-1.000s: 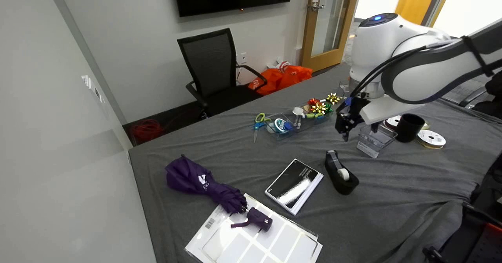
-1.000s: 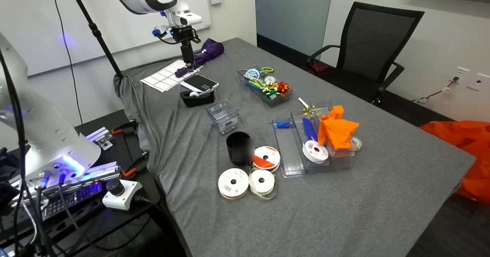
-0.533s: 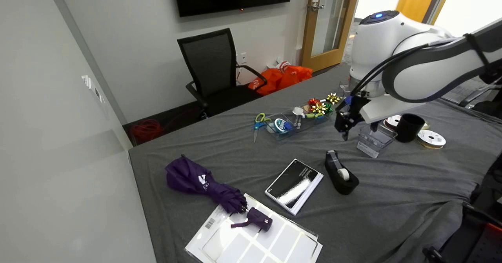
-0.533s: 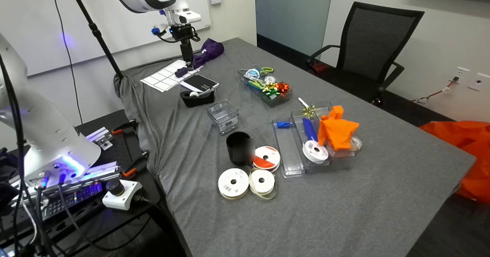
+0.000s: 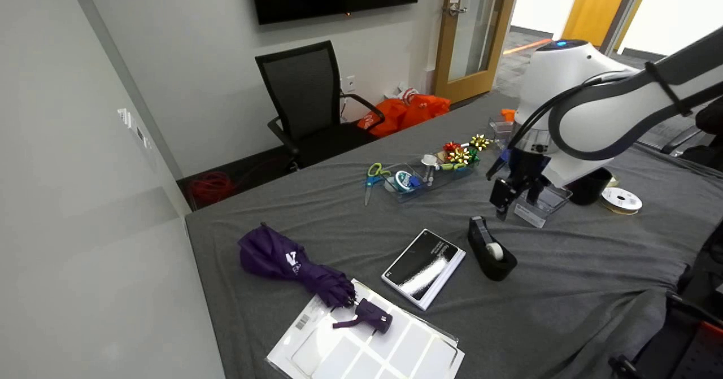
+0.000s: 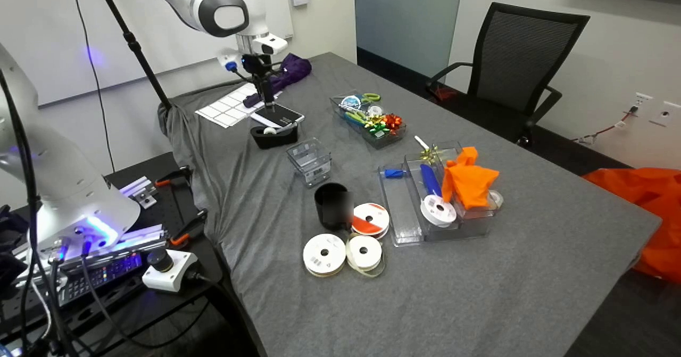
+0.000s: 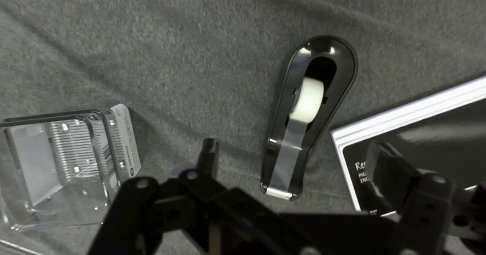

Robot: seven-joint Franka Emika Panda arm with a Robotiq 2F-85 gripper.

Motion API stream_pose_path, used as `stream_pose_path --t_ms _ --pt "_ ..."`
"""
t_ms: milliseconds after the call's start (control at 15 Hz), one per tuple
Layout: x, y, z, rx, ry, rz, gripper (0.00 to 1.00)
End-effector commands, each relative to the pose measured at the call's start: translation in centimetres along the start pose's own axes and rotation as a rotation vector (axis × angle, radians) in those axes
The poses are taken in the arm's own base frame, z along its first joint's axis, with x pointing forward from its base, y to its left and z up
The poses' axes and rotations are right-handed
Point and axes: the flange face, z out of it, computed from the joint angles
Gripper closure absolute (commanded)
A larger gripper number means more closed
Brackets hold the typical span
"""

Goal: Put the black masking tape dispenser on the black object on the left

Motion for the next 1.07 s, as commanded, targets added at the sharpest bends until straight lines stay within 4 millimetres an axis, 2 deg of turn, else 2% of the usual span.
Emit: stream_pose_path --t_ms 0,333,600,1000 --pt "-0.2 1.8 3.6 0.085 -0.015 -0.091 0.00" --pt "0.2 2.3 6.9 0.258 -0.017 -0.014 0.00" --pt "0.2 1.5 7.7 0.392 -0.046 0.066 0.00" --pt "0.4 1.5 9.3 0.336 -0.079 0.149 0.00"
